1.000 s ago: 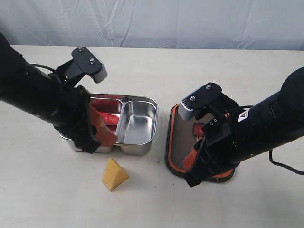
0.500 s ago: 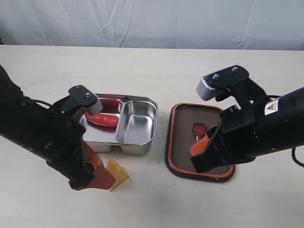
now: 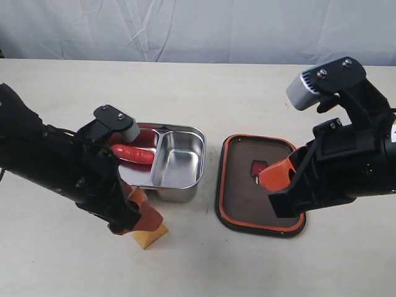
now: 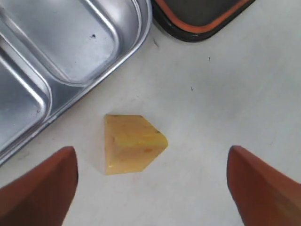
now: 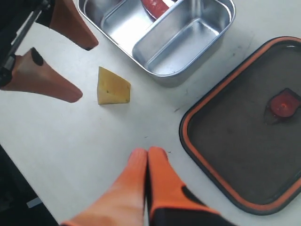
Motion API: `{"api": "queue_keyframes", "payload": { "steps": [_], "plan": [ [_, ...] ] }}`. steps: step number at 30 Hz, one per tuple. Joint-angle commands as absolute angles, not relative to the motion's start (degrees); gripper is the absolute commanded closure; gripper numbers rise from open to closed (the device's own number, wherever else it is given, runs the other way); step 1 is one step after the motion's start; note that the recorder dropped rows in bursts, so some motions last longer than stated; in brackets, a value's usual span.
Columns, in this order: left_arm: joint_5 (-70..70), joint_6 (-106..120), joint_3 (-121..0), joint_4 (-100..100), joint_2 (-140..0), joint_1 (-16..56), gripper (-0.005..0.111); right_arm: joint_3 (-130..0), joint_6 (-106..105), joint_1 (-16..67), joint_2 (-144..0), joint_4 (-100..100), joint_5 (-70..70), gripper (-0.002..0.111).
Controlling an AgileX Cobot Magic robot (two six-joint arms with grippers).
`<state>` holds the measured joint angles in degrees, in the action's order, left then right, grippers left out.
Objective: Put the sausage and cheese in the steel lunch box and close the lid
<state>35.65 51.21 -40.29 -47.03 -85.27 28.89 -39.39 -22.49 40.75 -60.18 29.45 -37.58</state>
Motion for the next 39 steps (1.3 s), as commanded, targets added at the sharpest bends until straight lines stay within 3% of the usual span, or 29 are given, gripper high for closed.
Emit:
{"api": "queue_keyframes", "payload": {
  "steps": [1, 18, 21, 28, 39],
  "plan": [
    [30.35, 51.39, -40.01, -45.17, -87.32, 32.39, 0.026, -39.17, -21.88, 40.68, -59.65, 28.81, -37.38, 0.109],
    [23.08, 51.39, -40.01, -44.19, -97.73, 35.04, 0.030, -39.17, -21.00, 40.68, -59.65, 27.51, -38.16, 0.109],
    [23.89, 51.28, -40.01, -44.19, -99.25, 35.04, 0.045, -39.17, -21.00, 40.68, -59.65, 27.51, -38.16, 0.109],
    [27.68, 51.15, -40.01, -44.24, -99.62, 35.04, 0.106, -39.17, -21.00, 40.68, -59.65, 27.26, -38.59, 0.109],
    [33.80, 51.41, -40.01, -44.22, -98.99, 35.04, 0.107, -39.17, -21.00, 40.68, -59.65, 26.83, -39.39, 0.109]
  ]
}}
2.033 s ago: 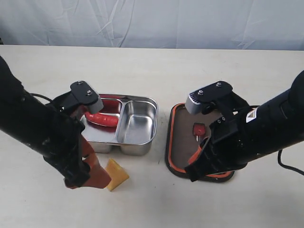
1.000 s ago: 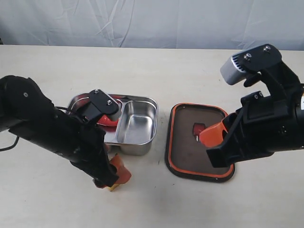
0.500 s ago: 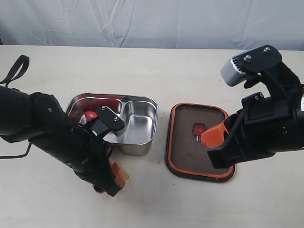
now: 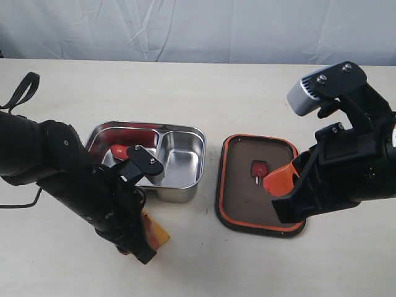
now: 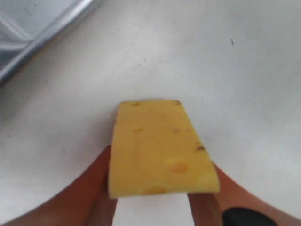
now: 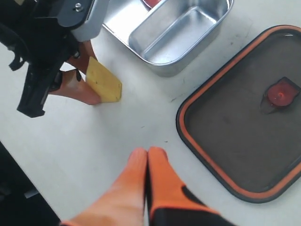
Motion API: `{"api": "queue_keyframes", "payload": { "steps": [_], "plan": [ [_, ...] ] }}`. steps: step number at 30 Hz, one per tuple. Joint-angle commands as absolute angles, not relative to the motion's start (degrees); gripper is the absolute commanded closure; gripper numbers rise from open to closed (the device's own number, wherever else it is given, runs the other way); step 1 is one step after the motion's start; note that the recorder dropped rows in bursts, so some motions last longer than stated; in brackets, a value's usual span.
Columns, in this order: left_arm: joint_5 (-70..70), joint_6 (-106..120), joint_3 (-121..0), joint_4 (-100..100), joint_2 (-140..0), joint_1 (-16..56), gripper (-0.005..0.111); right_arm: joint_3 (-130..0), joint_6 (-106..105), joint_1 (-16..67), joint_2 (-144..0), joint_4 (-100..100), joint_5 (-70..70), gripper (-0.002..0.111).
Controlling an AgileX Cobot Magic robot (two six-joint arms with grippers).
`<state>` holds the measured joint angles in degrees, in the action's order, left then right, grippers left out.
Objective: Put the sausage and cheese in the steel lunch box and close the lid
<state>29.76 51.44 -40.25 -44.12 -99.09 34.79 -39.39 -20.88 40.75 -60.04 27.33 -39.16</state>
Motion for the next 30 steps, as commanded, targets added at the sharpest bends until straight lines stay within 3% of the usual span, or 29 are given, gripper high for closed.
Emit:
{"api": "queue_keyframes", "payload": {
  "steps": [1, 9, 16, 20, 28, 30],
  "plan": [
    [34.39, 51.41, -40.01, -44.49, -98.50, 35.04, 0.107, -39.17, -21.00, 40.68, -59.65, 26.59, -39.39, 0.109],
    [32.78, 51.31, -40.01, -47.98, -89.63, 35.04, 0.107, -39.17, -20.71, 40.68, -59.65, 25.51, -38.66, 0.109],
    [21.72, 51.53, -41.26, -46.99, -83.00, 35.04, 0.107, -39.17, -14.88, 40.68, -59.65, 23.92, -34.97, 0.109],
    [12.29, 51.53, -44.09, -43.82, -86.71, 34.92, 0.107, -39.17, -11.34, 40.68, -59.65, 20.91, -32.84, 0.109],
    [11.40, 51.53, -51.16, -41.41, -96.21, 34.92, 0.107, -39.17, -10.30, 40.68, -59.65, 20.61, -32.83, 0.109],
    [11.63, 51.53, -51.31, -41.26, -96.63, 34.92, 0.098, -39.17, -8.76, 40.68, -59.65, 19.87, -32.83, 0.109]
  ]
}}
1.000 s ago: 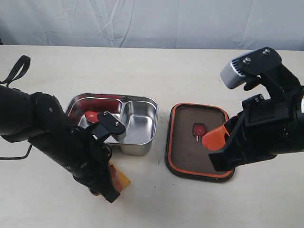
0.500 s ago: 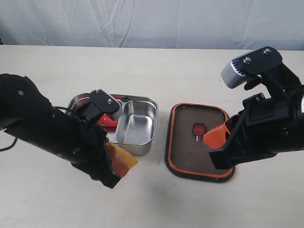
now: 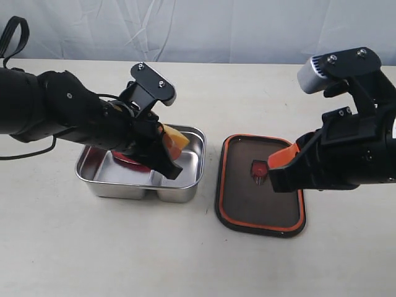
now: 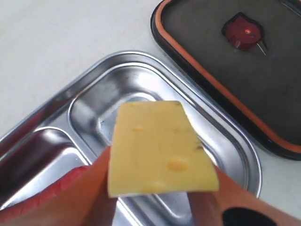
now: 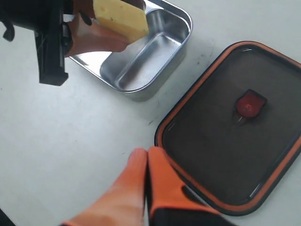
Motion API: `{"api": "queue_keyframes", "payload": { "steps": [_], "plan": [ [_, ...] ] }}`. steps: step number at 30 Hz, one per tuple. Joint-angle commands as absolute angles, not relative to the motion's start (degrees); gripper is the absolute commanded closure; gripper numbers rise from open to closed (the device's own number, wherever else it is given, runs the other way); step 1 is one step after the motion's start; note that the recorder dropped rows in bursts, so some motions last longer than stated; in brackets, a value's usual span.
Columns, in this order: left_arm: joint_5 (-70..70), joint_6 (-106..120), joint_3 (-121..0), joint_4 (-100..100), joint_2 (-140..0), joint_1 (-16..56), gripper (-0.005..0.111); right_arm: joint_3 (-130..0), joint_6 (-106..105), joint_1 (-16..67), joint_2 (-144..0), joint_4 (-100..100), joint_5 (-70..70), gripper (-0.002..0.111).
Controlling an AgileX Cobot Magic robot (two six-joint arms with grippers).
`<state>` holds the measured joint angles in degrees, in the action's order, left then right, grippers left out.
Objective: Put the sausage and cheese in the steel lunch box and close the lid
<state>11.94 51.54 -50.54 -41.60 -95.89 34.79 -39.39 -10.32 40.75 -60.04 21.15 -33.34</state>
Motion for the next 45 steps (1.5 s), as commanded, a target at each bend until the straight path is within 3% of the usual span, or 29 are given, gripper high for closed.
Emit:
{"api": "queue_keyframes", "payload": {
  "steps": [1, 3, 6, 12, 15, 21, 27, 34, 36, 41, 45],
  "plan": [
    [11.90, 51.53, -51.31, -41.26, -96.63, 34.92, 0.088, -39.17, -7.15, 40.68, -59.65, 18.30, -32.83, 0.109],
    [11.91, 51.53, -51.31, -41.26, -96.63, 34.92, 0.066, -39.17, -2.55, 40.68, -59.65, 14.45, -32.83, 0.109],
    [12.00, 51.53, -51.31, -41.41, -96.63, 34.92, 0.047, -39.17, 1.68, 40.68, -59.65, 9.72, -32.83, 0.109],
    [14.71, 51.53, -51.43, -41.41, -96.63, 34.92, 0.041, -39.17, 16.69, 40.68, -59.65, -3.20, -34.50, 0.109],
    [15.41, 51.42, -51.43, -41.41, -96.15, 34.92, 0.047, -39.17, 24.92, 40.68, -59.65, -10.58, -37.09, 0.109],
    [17.11, 49.95, -51.43, -41.30, -92.69, 34.92, 0.106, -39.17, 37.27, 40.68, -59.92, -23.60, -43.49, 0.109],
    [21.43, 46.97, -51.32, -41.19, -88.20, 34.92, 0.107, -39.17, 40.66, 39.90, -63.72, -27.76, -42.34, 0.109],
    [23.61, 46.24, -48.90, -39.50, -83.07, 34.92, 0.107, -39.17, 32.43, 31.79, -73.69, -14.13, -36.72, 0.108],
    [24.03, 46.13, -48.09, -38.83, -81.89, 34.92, 0.107, -39.17, 26.32, 30.21, -76.86, -7.99, -34.82, 0.102],
    [24.91, 45.32, -47.17, -37.94, -80.53, 34.92, 0.107, -39.17, 21.14, 29.14, -83.49, -2.13, -32.10, 0.068],
    [24.91, 45.15, -47.17, -37.94, -80.31, 34.92, 0.107, -39.17, 21.14, 29.14, -88.72, -1.75, -30.22, 0.065]
  ]
}}
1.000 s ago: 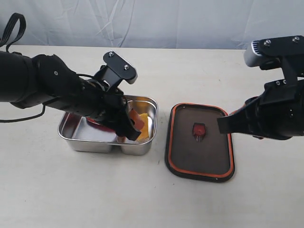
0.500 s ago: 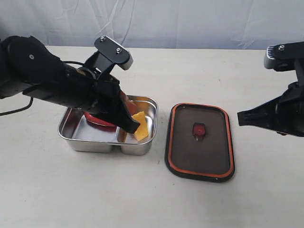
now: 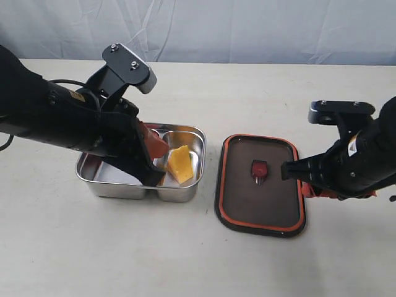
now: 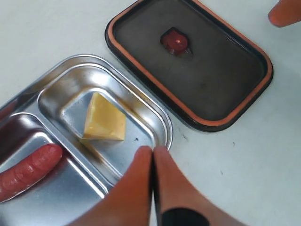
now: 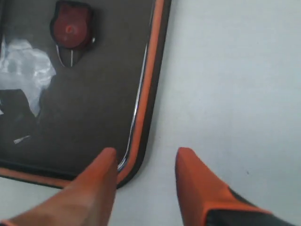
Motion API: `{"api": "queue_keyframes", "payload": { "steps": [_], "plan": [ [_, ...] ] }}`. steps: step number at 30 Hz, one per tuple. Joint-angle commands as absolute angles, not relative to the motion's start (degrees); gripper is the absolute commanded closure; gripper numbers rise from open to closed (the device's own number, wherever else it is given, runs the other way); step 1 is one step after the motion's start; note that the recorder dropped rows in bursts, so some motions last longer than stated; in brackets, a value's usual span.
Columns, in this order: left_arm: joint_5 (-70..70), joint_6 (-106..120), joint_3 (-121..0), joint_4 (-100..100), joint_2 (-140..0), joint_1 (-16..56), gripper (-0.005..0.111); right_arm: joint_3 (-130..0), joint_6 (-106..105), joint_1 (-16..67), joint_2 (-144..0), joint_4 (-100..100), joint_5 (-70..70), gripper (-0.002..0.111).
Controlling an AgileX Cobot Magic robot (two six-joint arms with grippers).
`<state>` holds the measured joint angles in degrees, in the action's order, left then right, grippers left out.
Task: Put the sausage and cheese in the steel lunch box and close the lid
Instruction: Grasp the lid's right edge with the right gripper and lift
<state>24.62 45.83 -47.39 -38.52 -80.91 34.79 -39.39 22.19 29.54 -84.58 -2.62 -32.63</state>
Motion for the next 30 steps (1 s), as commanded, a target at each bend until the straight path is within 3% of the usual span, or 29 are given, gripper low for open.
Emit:
{"api": "queue_keyframes", "payload": {
  "steps": [1, 16, 21, 25, 30],
  "plan": [
    [24.91, 45.15, -47.17, -37.94, -80.31, 34.92, 0.107, -39.17, 21.14, 29.14, -89.97, -1.34, -29.45, 0.065],
    [25.34, 45.02, -47.17, -37.94, -80.32, 34.92, 0.107, -39.17, 21.14, 29.14, -99.27, 0.56, -23.52, 0.067],
    [25.85, 45.02, -47.17, -37.94, -80.32, 34.92, 0.107, -39.17, 21.14, 29.14, -101.52, 0.56, -23.81, 0.085],
    [28.62, 45.02, -47.17, -37.94, -80.32, 34.92, 0.107, -39.17, 21.14, 29.14, -101.67, 0.00, -24.40, 0.108],
    [32.47, 42.76, -47.17, -37.94, -80.32, 34.92, 0.107, -39.17, 21.14, 29.14, -101.67, -3.85, -27.25, 0.109]
  ]
}}
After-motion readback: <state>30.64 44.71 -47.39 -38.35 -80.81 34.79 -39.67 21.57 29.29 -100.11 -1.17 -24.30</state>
